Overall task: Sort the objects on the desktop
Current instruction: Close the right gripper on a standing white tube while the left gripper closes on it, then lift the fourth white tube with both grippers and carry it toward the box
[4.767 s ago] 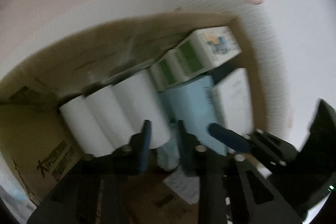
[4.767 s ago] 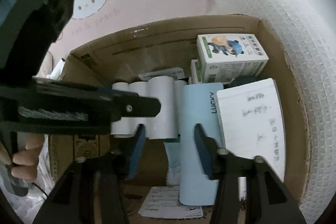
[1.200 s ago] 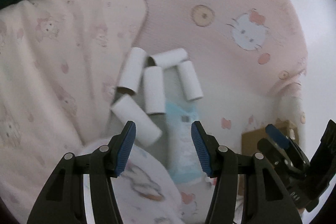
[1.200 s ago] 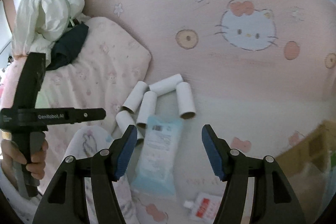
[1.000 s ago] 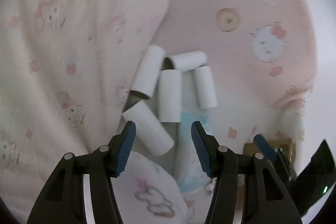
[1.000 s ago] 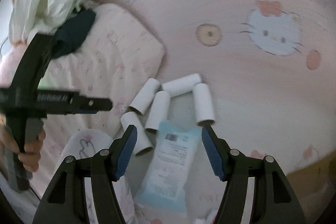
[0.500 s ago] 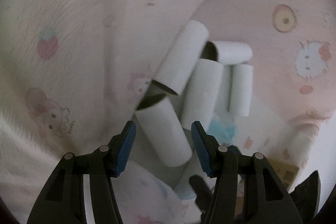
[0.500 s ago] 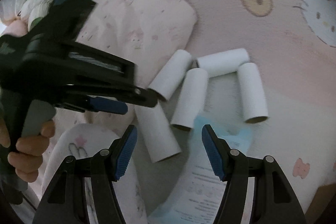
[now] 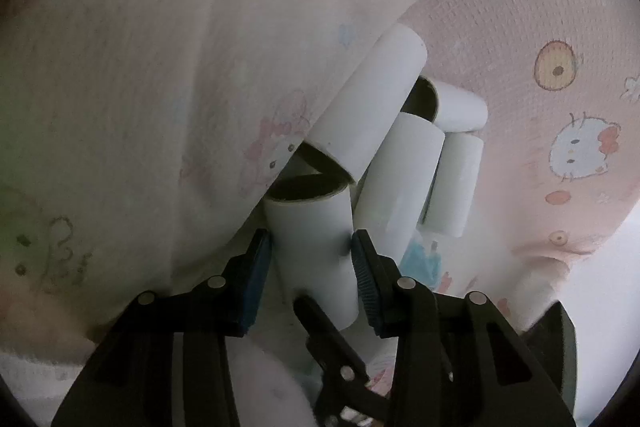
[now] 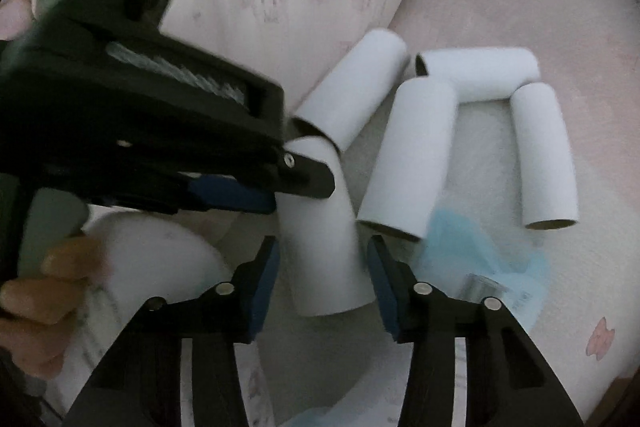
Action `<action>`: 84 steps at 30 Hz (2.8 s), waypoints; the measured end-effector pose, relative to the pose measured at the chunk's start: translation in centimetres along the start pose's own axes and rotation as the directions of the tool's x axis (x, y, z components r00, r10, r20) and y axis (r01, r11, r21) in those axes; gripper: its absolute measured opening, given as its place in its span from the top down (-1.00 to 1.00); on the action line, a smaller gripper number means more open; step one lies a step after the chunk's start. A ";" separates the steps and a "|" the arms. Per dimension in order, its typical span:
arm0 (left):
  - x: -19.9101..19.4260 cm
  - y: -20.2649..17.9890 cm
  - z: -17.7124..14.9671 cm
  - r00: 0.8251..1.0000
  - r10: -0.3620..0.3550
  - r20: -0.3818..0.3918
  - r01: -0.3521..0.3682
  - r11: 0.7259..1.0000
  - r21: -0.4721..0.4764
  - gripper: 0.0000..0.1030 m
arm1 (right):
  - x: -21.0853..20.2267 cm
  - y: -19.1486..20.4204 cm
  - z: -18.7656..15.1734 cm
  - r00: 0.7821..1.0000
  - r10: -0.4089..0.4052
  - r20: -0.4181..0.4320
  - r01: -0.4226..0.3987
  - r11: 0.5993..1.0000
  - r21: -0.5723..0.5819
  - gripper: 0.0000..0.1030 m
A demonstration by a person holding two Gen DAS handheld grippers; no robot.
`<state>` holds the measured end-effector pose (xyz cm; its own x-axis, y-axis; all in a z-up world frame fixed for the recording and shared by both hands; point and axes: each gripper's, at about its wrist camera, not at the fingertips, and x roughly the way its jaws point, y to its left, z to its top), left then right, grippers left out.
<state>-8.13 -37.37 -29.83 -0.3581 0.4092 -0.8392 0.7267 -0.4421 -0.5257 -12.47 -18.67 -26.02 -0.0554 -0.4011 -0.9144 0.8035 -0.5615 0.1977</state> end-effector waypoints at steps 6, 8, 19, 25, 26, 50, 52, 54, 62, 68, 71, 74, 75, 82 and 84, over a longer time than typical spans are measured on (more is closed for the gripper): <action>0.6 -0.1 0.3 1.000 -0.019 -0.008 0.019 1.000 -0.009 0.11 | 0.8 -1.1 0.4 0.997 0.080 -0.013 -0.080 0.996 0.040 0.18; 0.7 -0.3 0.2 1.000 -0.013 -0.002 0.013 1.000 0.000 0.11 | 1.0 -1.1 0.4 0.995 0.096 -0.015 -0.095 0.994 0.044 0.18; -1.6 -0.1 0.1 0.993 -0.100 0.061 0.097 0.994 0.059 0.11 | -0.5 -0.5 0.6 0.998 0.069 -0.001 -0.069 0.998 0.010 0.20; -4.5 -2.4 -1.7 0.981 -0.162 0.103 0.148 0.981 0.128 0.11 | -4.0 -0.7 0.4 0.998 0.051 0.043 -0.051 0.999 0.014 0.20; -4.6 -3.1 -2.1 0.979 -0.174 0.104 0.159 0.978 0.136 0.11 | -5.0 -0.8 0.4 0.997 0.046 0.060 -0.048 0.999 0.018 0.20; -2.3 -17.1 -18.1 0.979 -0.202 0.015 0.162 0.825 0.541 0.11 | -18.5 -7.3 -12.8 0.971 -0.082 0.226 -0.004 0.933 0.359 0.20; -0.9 -17.4 -19.7 0.986 -0.167 -0.006 0.140 0.803 0.580 0.10 | -18.1 -8.0 -14.0 0.974 -0.085 0.210 -0.004 0.920 0.392 0.20; 0.1 -17.4 -20.8 0.990 -0.141 -0.027 0.128 0.784 0.607 0.10 | -17.6 -8.7 -15.8 0.978 -0.083 0.192 -0.009 0.902 0.432 0.20; 3.9 -15.6 -22.4 0.986 -0.120 -0.112 0.164 0.770 0.617 0.11 | -15.5 -9.7 -19.8 0.986 -0.085 0.143 -0.003 0.850 0.526 0.20; 7.3 -12.8 -22.1 0.990 -0.045 -0.130 0.116 0.781 0.614 0.13 | -12.5 -10.2 -21.5 0.996 -0.050 0.079 -0.002 0.832 0.555 0.20; 8.5 -11.1 -21.5 0.986 -0.039 -0.162 0.126 0.811 0.571 0.13 | -10.9 -9.9 -22.0 0.998 -0.044 0.039 0.015 0.835 0.550 0.20; 9.1 -10.3 -21.4 0.983 -0.036 -0.179 0.133 0.811 0.570 0.13 | -9.6 -9.8 -22.4 0.999 -0.033 0.008 0.023 0.833 0.553 0.20; 9.0 -10.2 -21.3 0.982 -0.044 -0.185 0.144 0.810 0.568 0.13 | -9.5 -9.9 -22.5 1.000 -0.029 0.011 0.018 0.829 0.558 0.20; 9.8 -9.7 -21.0 0.969 -0.065 -0.239 0.186 0.828 0.528 0.11 | -9.3 -10.1 -22.9 1.000 -0.019 0.022 0.003 0.826 0.564 0.20; 9.9 -9.8 -21.1 0.968 -0.063 -0.243 0.187 0.828 0.529 0.09 | -9.3 -10.1 -23.0 0.999 -0.019 0.027 0.001 0.825 0.566 0.20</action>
<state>-6.38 -12.12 -30.07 -0.2499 0.6180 -0.7454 0.2242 -0.7119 -0.6655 -6.42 7.40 -27.70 -0.0867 -0.4097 -0.9081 0.3273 -0.8726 0.3624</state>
